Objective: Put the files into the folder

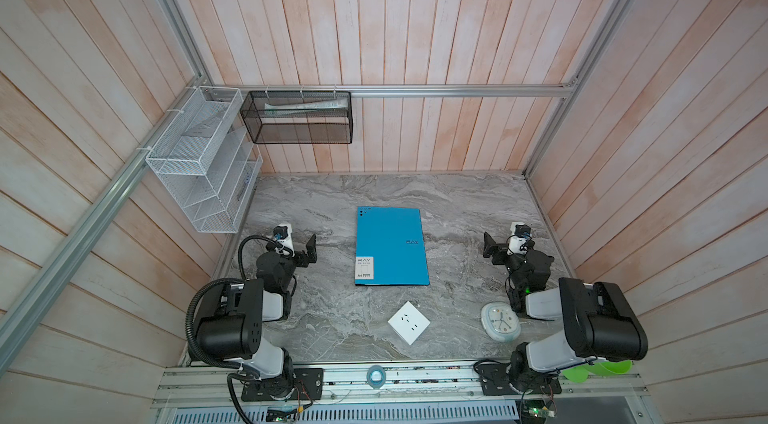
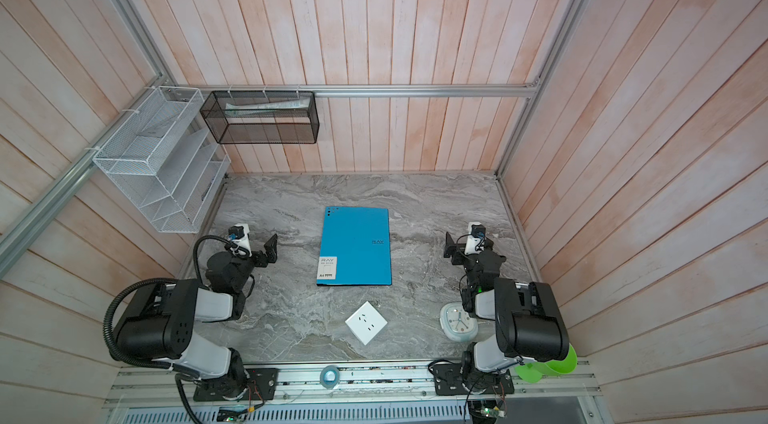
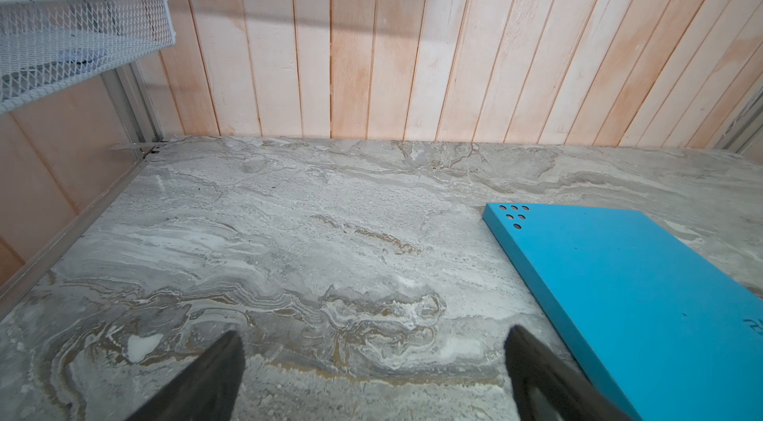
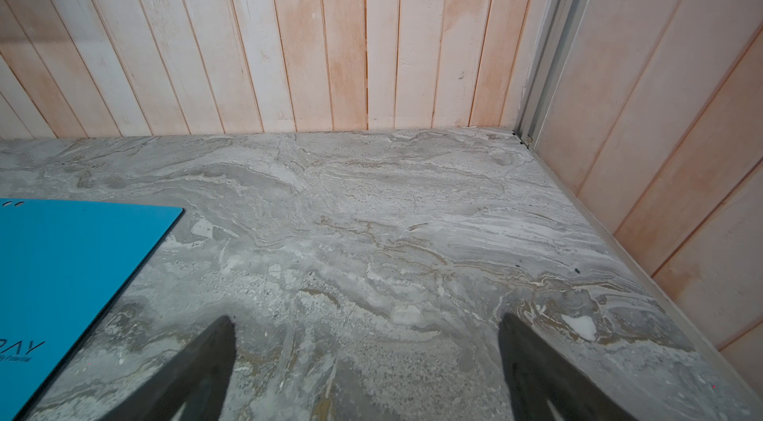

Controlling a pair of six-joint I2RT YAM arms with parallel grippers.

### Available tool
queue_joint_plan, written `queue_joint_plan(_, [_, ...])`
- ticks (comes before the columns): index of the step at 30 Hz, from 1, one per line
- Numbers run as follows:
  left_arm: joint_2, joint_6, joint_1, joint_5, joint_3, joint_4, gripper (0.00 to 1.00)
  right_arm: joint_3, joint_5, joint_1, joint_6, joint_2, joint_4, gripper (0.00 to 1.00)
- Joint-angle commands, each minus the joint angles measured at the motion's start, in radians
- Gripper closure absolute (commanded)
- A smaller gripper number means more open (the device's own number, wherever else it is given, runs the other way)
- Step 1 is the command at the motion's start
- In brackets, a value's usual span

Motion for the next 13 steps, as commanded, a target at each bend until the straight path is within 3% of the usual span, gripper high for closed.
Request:
queue_joint_plan(1, [-0.011,0.013,-0.004,-0.009,0.014,-0.001,0.00,0.006,0.013,0.005,-0.013,0.002,-0.005,0.02])
queue_joint_plan(13, [-0.012,0.019,-0.011,-0.023,0.018,-0.011,0.00,0.006,0.013,0.005,-0.013,0.002,-0.006,0.02])
